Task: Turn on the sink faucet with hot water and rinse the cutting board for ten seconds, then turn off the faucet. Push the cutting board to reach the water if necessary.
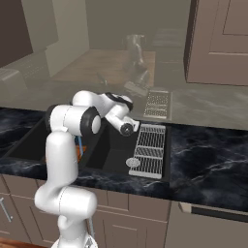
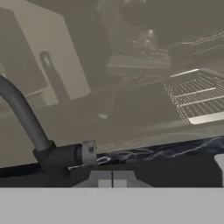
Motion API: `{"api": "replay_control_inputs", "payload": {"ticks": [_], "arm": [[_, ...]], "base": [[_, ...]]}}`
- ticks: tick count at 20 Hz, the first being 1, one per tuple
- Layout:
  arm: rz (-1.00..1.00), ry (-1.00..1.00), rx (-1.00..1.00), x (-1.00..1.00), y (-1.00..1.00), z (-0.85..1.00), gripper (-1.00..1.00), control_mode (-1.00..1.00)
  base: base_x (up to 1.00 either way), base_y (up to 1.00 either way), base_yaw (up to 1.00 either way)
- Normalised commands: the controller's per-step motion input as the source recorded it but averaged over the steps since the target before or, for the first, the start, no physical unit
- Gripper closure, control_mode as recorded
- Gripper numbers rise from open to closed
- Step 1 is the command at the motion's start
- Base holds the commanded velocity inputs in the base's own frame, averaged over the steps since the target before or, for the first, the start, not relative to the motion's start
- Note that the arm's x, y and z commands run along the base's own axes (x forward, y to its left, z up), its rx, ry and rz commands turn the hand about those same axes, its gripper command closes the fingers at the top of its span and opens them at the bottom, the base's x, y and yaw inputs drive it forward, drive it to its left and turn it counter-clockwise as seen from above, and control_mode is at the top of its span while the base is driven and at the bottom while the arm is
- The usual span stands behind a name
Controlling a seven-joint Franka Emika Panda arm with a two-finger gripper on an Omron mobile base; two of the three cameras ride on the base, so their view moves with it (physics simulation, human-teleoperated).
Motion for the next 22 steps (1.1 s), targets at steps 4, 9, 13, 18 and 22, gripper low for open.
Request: {"api": "replay_control_inputs", "payload": {"ticks": [4,9,13,18,22], "arm": [[0.17,0.12,0.00,0.00,0.01,0.05,1.00,-1.00],[0.13,0.14,0.00,0.00,0.00,0.00,1.00,-1.00],[0.05,0.12,0.00,0.00,0.00,0.02,1.00,-1.00],[0.00,0.18,0.00,0.00,0.00,0.08,1.00,-1.00],[0.00,0.19,0.00,0.06,0.02,0.06,1.00,-1.00]], "base": [[0.00,0.00,0.00],[0.00,0.00,0.00],[0.00,0.00,0.00],[0.00,0.00,0.00],[0.00,0.00,0.00]]}}
